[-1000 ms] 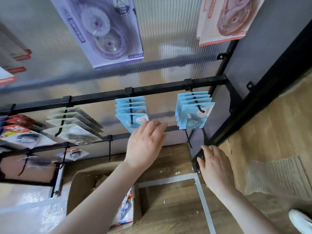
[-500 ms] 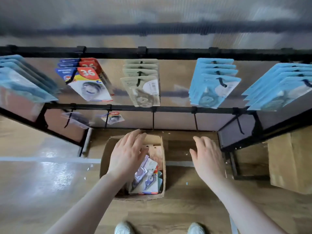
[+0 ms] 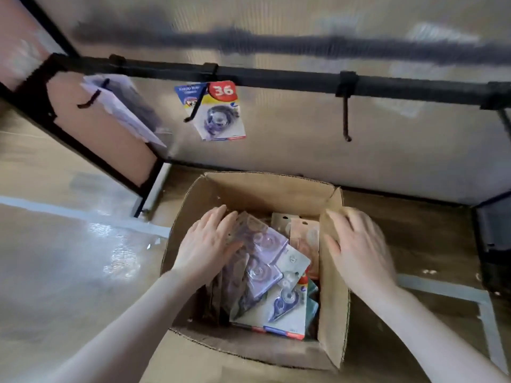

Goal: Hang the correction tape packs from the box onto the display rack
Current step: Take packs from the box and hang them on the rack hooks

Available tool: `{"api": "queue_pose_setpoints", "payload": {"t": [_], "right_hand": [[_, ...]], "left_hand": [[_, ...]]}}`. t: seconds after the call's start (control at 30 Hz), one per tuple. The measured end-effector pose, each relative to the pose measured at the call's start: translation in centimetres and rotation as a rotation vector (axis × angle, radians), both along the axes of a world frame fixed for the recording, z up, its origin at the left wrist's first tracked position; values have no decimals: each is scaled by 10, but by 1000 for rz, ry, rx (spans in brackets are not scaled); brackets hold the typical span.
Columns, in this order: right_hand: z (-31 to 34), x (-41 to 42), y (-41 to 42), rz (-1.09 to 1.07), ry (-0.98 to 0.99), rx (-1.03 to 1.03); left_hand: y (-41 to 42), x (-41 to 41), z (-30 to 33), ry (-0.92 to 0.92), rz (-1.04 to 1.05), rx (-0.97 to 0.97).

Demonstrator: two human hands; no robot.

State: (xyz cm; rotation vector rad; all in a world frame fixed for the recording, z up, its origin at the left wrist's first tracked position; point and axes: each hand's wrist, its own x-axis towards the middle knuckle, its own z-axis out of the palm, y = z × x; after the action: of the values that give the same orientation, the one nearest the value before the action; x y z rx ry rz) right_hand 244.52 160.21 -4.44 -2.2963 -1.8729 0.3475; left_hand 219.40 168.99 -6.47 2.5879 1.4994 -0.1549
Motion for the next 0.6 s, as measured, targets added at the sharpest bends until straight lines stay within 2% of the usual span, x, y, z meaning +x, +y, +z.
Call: {"api": "queue_pose_setpoints", "payload": {"t": [0.13,0.23,0.43,0.6], "right_hand": [[-56,6,27,117,-114,161],[-74,11,51,177,-161,230],[-77,-1,73,192,-116,210],[-86,-3,71,257,-201,175]], "left_hand": [[34,10,-86,33,-62,-58],[54,20,-128,84,-105,-108],[70,19,-155,-39,103,-312],[68,23,-167,-52,176,-435]]}}
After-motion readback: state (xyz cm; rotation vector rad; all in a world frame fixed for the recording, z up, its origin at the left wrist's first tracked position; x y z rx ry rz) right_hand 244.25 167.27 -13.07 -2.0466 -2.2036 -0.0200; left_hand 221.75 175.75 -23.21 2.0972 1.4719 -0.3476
